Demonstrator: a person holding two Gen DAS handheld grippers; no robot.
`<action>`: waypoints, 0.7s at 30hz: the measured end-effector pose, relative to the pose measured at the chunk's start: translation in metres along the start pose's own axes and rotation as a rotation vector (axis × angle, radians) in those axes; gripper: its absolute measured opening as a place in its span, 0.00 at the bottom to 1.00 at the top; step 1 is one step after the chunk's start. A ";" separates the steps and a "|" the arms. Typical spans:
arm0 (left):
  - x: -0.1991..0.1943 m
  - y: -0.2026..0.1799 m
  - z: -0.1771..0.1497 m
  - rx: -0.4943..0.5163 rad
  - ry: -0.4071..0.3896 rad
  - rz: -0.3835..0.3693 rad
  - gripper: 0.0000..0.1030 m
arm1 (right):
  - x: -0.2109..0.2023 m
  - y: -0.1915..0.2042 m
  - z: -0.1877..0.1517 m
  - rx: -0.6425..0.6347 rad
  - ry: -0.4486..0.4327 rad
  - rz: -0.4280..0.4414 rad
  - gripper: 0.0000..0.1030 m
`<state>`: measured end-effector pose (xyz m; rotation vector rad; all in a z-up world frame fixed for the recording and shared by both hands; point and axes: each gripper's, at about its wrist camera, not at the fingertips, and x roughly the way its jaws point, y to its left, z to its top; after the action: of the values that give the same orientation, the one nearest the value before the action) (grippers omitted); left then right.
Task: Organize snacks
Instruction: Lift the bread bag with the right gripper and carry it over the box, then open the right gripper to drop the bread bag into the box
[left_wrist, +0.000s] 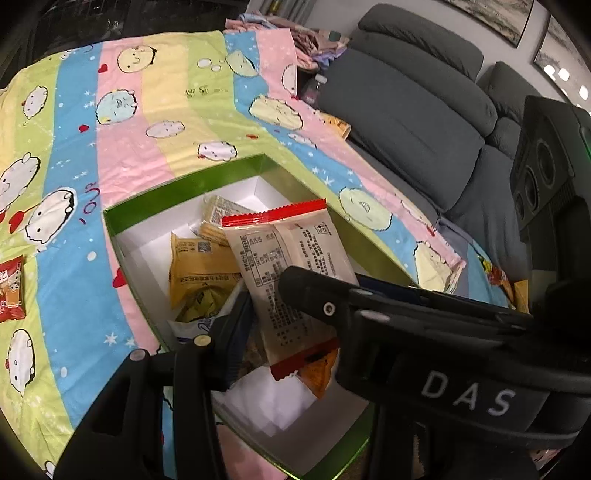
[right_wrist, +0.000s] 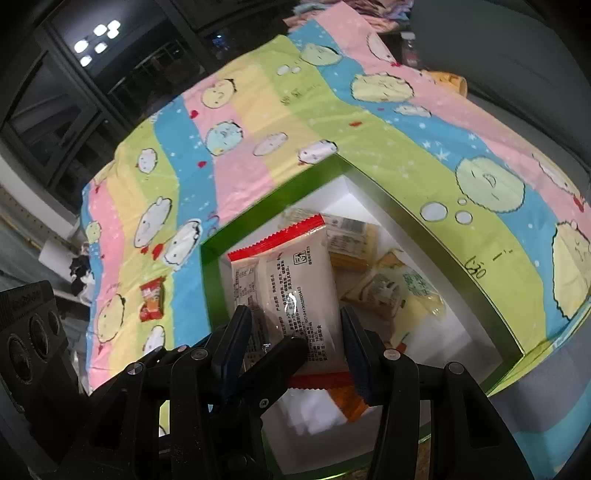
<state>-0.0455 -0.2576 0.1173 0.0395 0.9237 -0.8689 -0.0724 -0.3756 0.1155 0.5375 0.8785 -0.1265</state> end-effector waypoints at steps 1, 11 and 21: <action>0.003 0.000 0.000 0.002 0.005 -0.002 0.42 | 0.002 -0.002 0.000 0.004 0.004 -0.001 0.51; 0.026 0.001 0.000 0.004 0.060 0.002 0.41 | 0.020 -0.021 0.003 0.062 0.043 -0.012 0.51; 0.002 0.006 0.000 -0.015 0.037 -0.035 0.59 | 0.004 -0.006 0.002 0.020 -0.013 -0.027 0.71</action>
<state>-0.0410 -0.2542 0.1140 0.0269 0.9683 -0.8958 -0.0705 -0.3812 0.1107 0.5429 0.8734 -0.1636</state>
